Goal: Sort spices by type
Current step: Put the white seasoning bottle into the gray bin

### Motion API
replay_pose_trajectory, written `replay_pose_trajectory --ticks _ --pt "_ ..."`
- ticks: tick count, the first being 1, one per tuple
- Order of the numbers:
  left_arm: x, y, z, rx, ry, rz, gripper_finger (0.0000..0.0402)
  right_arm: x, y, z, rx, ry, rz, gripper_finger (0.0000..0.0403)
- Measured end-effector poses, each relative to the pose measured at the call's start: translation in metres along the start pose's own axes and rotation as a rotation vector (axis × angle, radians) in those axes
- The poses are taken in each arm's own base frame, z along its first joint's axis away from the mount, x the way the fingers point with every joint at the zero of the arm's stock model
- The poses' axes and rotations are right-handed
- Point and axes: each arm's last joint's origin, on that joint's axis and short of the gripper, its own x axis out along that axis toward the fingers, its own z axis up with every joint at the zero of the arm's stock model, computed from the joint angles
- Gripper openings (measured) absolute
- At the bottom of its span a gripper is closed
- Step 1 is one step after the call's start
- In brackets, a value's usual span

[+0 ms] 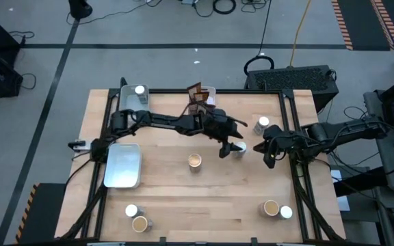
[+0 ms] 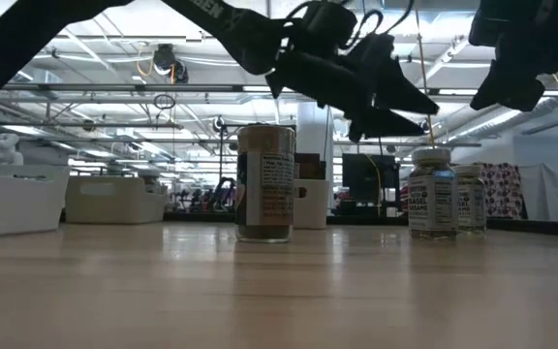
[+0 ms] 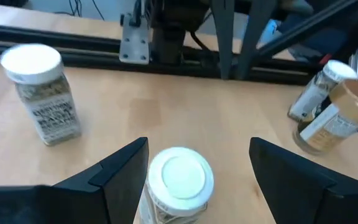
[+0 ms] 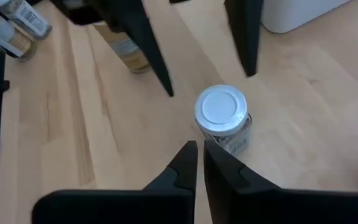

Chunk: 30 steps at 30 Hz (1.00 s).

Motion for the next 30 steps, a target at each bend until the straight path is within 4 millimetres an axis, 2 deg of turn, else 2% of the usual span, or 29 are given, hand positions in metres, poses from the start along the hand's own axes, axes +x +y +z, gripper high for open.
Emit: replay_pose_trajectory --ticks 8,24,30 --pt "0.014 -0.011 -0.011 0.109 0.021 0.032 0.0283 0.000 0.000 0.000 -0.011 0.002 -0.005 0.0001" --pt "0.014 -0.009 -0.012 0.167 0.029 0.101 0.0283 0.000 0.000 0.000 -0.007 0.003 -0.005 0.0000" --pt "0.027 -0.006 -0.029 0.154 0.061 0.100 0.0283 0.000 0.000 0.000 0.001 0.002 -0.004 0.0000"
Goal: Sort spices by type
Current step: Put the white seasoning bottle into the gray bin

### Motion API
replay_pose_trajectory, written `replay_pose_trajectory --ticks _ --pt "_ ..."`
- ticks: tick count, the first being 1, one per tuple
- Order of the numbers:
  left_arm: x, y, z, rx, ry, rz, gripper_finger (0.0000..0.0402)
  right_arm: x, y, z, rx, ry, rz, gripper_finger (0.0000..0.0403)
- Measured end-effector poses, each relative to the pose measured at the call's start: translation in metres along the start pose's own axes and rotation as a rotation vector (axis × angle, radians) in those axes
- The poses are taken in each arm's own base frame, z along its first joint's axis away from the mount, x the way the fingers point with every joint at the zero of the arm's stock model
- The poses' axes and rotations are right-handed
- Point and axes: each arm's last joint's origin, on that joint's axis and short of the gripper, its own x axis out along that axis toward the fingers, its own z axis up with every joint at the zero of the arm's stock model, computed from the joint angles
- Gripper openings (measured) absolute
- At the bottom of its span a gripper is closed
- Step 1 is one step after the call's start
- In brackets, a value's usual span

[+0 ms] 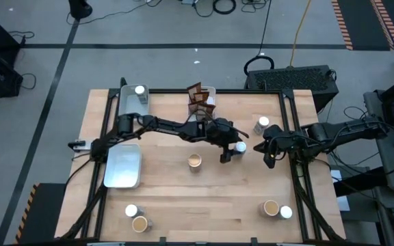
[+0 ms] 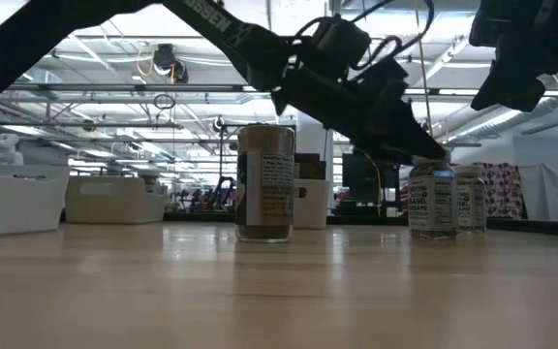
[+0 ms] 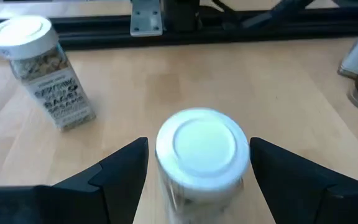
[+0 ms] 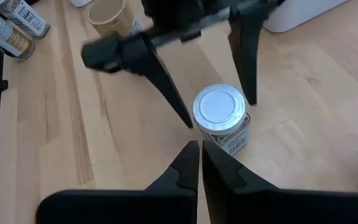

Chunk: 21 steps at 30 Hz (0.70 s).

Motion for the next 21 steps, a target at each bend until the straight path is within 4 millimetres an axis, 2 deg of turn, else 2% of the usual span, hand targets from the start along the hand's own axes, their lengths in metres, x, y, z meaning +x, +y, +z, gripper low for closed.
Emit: replay_pose_trajectory --ticks 4,10,16,21 --pt "0.0064 -0.0021 0.0020 0.003 -0.003 0.016 0.0283 0.0001 0.0002 0.0001 0.014 0.001 0.002 0.0000" --pt "0.0060 -0.0011 0.0069 0.005 -0.008 0.038 0.0283 0.0003 0.0002 -0.0001 0.030 0.005 0.004 0.0000" --pt "0.0056 -0.0004 0.0011 -0.010 0.051 0.034 0.0283 0.0003 0.0002 -0.0001 0.025 0.005 0.004 0.0000" --pt "0.0056 -0.0002 0.0027 -0.007 0.034 0.036 0.0283 0.0003 0.0001 -0.0002 0.018 0.004 0.002 0.0000"
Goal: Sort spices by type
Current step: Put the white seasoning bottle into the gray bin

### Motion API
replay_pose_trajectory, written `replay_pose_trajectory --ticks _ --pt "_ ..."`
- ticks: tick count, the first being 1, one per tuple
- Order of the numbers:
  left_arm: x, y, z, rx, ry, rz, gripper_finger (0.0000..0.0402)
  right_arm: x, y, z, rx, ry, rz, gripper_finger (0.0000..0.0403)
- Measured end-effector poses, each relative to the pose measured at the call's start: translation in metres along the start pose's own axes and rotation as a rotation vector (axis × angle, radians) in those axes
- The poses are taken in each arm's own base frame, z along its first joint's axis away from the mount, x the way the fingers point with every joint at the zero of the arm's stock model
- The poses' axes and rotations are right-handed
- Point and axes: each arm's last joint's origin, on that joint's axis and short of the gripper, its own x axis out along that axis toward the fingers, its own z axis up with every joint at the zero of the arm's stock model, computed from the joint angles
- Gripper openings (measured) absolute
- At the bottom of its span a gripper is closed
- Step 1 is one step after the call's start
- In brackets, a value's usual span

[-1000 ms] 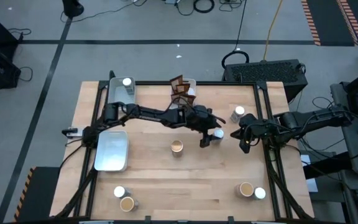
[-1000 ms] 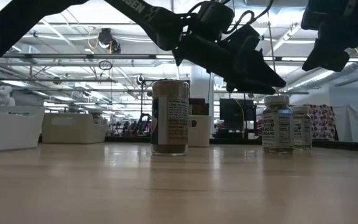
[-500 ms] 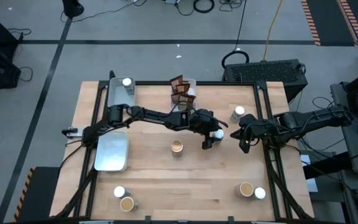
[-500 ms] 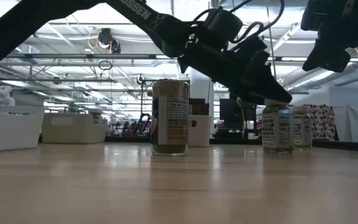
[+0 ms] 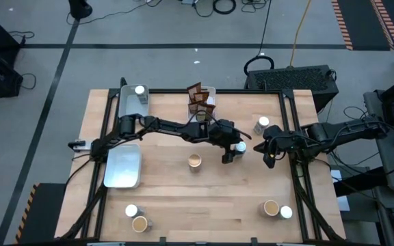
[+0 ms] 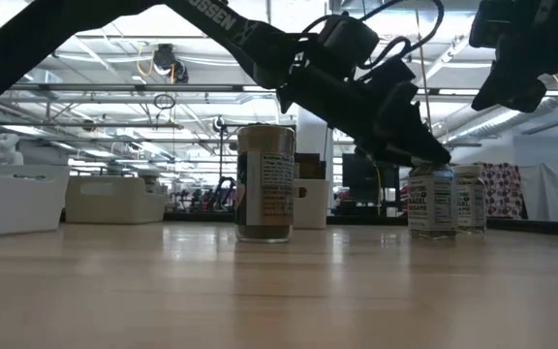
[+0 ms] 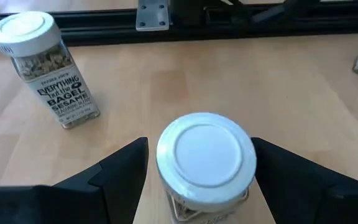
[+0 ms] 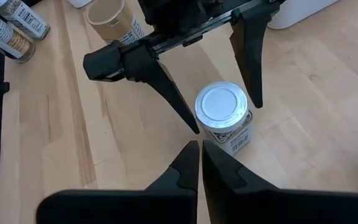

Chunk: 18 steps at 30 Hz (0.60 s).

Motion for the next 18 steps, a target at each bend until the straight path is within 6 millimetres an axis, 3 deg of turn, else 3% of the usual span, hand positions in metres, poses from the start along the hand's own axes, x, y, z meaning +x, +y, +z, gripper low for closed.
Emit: replay_pose_trajectory --ticks 8,18 --pt "0.0000 0.0000 -0.0015 -0.003 0.016 0.006 0.0279 0.0000 -0.0001 0.0001 -0.003 -0.002 -0.003 0.0000" --pt "-0.0001 0.0000 -0.0014 -0.005 0.016 0.006 0.0214 0.0000 -0.0001 0.0001 -0.003 -0.003 -0.004 0.0000"
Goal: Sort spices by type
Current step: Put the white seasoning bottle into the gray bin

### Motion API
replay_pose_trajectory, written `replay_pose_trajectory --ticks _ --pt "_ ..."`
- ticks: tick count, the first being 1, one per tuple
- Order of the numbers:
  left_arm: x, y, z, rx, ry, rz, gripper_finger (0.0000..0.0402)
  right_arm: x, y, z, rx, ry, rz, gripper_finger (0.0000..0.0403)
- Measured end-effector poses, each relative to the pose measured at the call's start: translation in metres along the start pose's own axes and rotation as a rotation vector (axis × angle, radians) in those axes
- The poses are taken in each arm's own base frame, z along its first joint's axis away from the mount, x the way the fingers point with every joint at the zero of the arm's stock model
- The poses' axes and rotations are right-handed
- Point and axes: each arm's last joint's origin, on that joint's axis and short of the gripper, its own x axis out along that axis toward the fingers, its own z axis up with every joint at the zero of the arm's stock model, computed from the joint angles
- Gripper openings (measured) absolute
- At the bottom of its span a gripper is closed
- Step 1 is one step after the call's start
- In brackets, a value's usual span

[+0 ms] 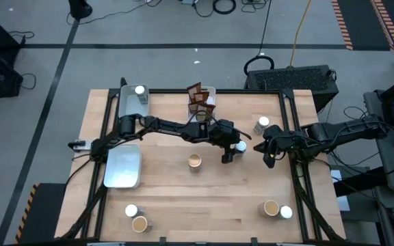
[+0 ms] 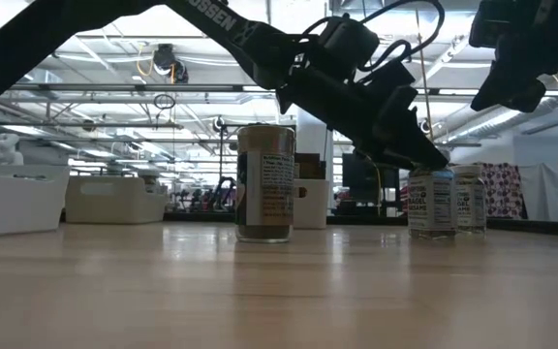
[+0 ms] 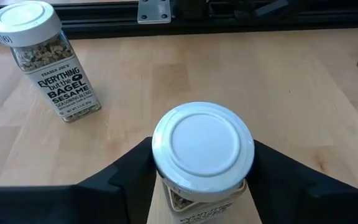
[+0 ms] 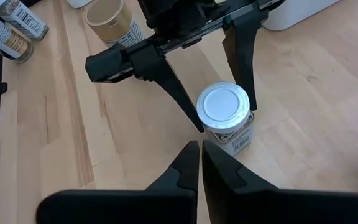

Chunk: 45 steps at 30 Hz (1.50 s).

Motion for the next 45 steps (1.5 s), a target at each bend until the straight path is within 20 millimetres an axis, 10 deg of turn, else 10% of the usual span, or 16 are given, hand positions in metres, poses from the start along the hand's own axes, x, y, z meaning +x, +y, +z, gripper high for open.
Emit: replay_pose_trajectory --ticks 12,24,45 --pt "-0.021 0.009 0.023 -0.074 -0.059 0.091 0.0213 0.000 0.000 0.000 0.000 0.001 0.000 0.0000" --pt "-0.129 0.053 0.091 -0.256 -0.225 0.335 0.0212 0.000 0.000 0.000 -0.026 -0.001 0.002 0.0000" --pt "-0.337 0.089 0.086 -0.510 0.032 0.805 0.0212 0.000 0.005 0.006 -0.054 -0.062 0.053 0.0000"
